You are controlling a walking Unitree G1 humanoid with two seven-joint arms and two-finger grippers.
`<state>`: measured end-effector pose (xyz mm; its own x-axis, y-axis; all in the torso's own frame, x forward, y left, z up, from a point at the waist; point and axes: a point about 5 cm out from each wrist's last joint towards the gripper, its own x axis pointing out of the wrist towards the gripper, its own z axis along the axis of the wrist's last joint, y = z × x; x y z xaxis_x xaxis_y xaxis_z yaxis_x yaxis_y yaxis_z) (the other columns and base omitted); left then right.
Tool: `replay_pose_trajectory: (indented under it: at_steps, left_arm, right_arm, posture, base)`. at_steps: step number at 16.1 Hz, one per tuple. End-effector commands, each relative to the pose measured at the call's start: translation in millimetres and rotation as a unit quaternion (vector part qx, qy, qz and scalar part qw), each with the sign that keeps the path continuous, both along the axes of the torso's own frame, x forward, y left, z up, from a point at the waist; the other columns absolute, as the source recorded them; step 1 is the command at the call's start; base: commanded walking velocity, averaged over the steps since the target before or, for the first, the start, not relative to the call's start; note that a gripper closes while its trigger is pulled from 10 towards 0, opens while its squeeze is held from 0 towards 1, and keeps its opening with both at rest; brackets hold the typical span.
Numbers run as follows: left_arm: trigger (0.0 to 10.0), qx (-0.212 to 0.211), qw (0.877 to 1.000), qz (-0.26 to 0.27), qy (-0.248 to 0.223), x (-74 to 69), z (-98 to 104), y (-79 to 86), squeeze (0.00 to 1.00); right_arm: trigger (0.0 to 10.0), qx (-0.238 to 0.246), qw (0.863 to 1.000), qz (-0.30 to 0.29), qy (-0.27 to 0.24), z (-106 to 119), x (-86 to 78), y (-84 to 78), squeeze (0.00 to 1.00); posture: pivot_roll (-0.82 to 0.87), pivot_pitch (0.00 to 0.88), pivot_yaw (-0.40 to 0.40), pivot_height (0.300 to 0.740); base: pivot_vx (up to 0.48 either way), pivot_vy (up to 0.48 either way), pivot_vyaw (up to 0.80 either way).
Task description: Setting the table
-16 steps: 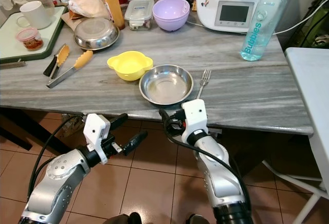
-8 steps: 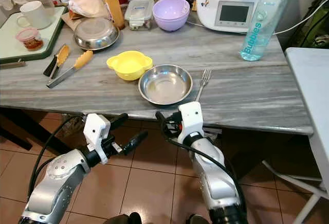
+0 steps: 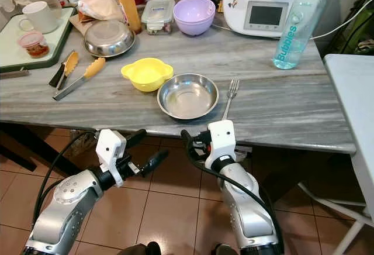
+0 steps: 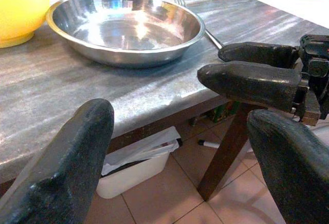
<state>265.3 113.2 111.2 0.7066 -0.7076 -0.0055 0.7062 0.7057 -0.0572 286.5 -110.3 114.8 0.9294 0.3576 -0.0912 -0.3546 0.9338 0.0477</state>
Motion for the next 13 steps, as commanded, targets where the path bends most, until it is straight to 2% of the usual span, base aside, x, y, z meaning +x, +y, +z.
replay_pose_trajectory:
  at_steps: [1,7,13]
  left_arm:
    - [10.0,0.006,1.000,-0.003,0.005,-0.4,-2,0.7,0.00]
    - [10.0,0.009,1.000,-0.001,0.005,0.3,-2,1.5,0.00]
    - [10.0,0.012,1.000,0.000,0.003,1.4,-3,2.4,0.00]
  right_arm:
    - [10.0,0.000,1.000,-0.004,0.000,2,-2.3,0.1,0.00]
    - [10.0,-0.010,1.000,-0.029,-0.005,4,1.2,-10.7,0.00]
    - [10.0,-0.005,0.999,-0.027,-0.024,11,2.9,-9.2,0.00]
  posture:
    - [-0.06,0.160,0.096,0.740]
    - [-0.06,0.157,0.098,0.740]
    - [-0.05,0.150,0.098,0.740]
  base:
    - [0.000,0.000,0.00]
    - [0.000,0.000,0.00]
    - [0.000,0.000,0.00]
